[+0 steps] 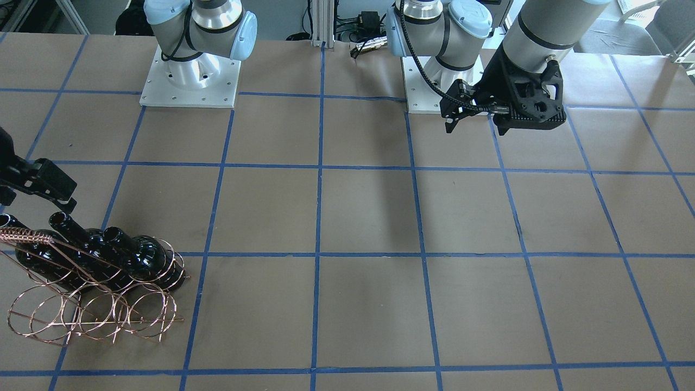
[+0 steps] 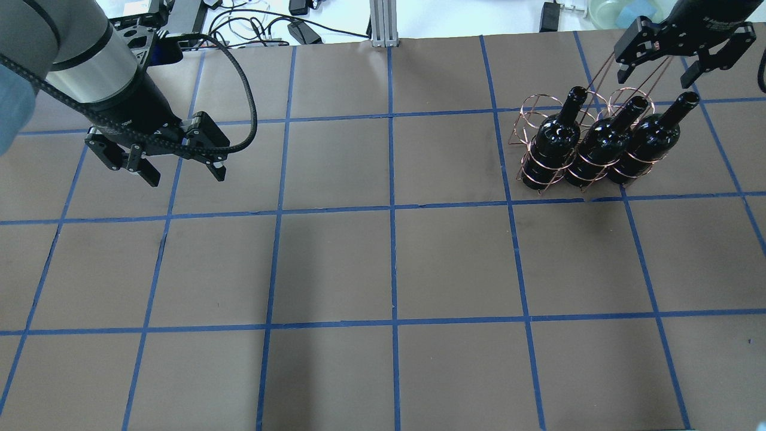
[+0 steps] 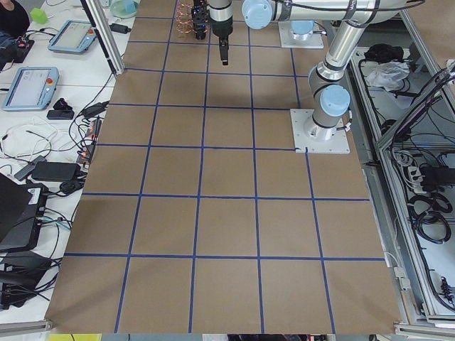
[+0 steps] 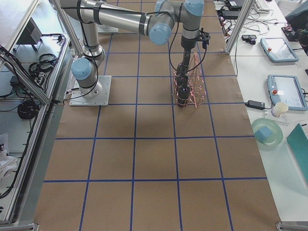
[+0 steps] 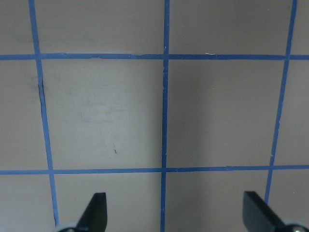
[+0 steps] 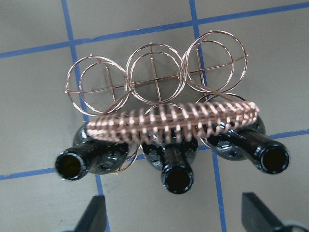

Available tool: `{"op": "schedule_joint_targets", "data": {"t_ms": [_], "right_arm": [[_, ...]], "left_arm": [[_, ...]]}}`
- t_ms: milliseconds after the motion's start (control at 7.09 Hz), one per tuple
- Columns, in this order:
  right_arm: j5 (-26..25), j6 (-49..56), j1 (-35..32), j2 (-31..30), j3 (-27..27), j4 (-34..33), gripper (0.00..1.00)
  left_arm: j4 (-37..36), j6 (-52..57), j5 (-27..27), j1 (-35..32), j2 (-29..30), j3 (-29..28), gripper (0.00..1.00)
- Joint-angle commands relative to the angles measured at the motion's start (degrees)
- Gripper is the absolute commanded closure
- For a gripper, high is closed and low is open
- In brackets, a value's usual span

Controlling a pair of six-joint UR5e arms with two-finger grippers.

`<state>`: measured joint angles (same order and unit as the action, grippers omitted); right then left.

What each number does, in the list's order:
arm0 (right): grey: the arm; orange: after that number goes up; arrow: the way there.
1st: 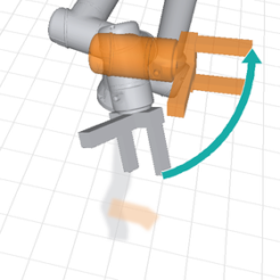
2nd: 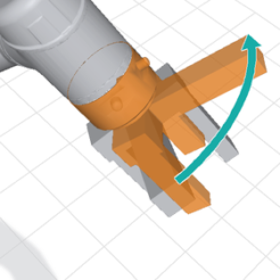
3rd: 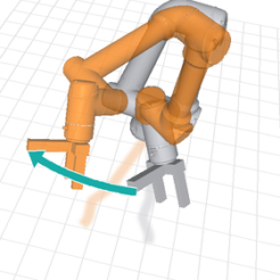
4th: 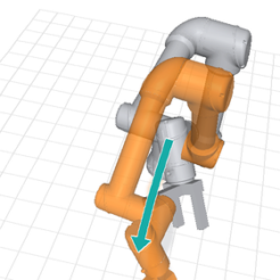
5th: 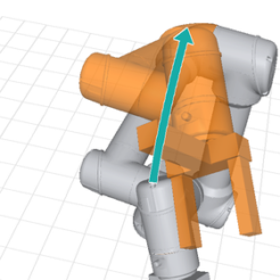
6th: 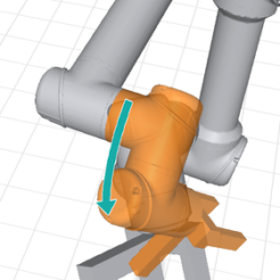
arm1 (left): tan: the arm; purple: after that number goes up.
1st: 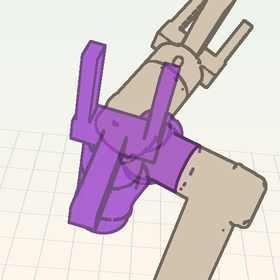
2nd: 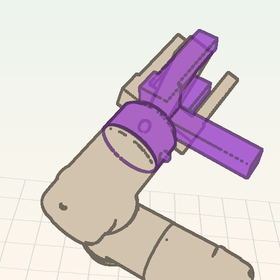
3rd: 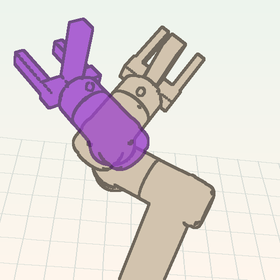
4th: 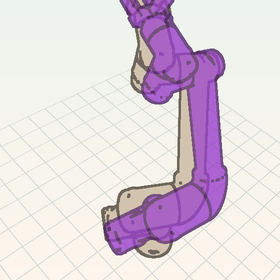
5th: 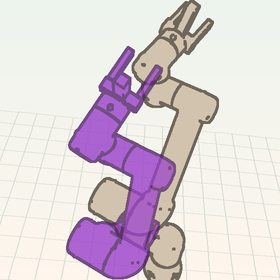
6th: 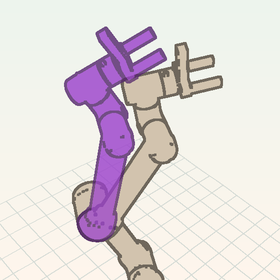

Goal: Place wine into wine basket
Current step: 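Open the right gripper and raise it off the bottle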

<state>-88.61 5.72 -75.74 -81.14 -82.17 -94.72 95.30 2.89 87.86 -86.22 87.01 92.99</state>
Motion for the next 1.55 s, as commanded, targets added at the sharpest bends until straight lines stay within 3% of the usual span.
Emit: {"op": "schedule_joint_targets", "data": {"t_ms": [0,423,705,846,1411], "right_arm": [[-0.33,-11.1,-8.84,-3.75,0.61,3.83,0.0],[-0.42,-29.13,-20.82,-4.2,-0.09,3.49,0.0],[-1.12,-41.53,-32.31,-3.94,-0.36,3.05,0.0],[-3.47,-42.01,-32.97,-3.5,-1.14,2.7,0.0],[-3.58,-48.95,-37.61,-3.58,-1.5,1.12,0.0]], "left_arm": [[-0.38,0.01,0.11,-0.09,0.0,0.0,0.0],[-0.38,0.01,0.29,0.0,-0.26,0.0,0.0],[-0.55,0.01,0.2,0.0,-0.09,0.0,0.0],[-0.38,0.01,0.29,0.0,-0.26,0.0,0.0],[-0.47,0.01,0.2,0.0,-0.35,0.0,0.0]]}}
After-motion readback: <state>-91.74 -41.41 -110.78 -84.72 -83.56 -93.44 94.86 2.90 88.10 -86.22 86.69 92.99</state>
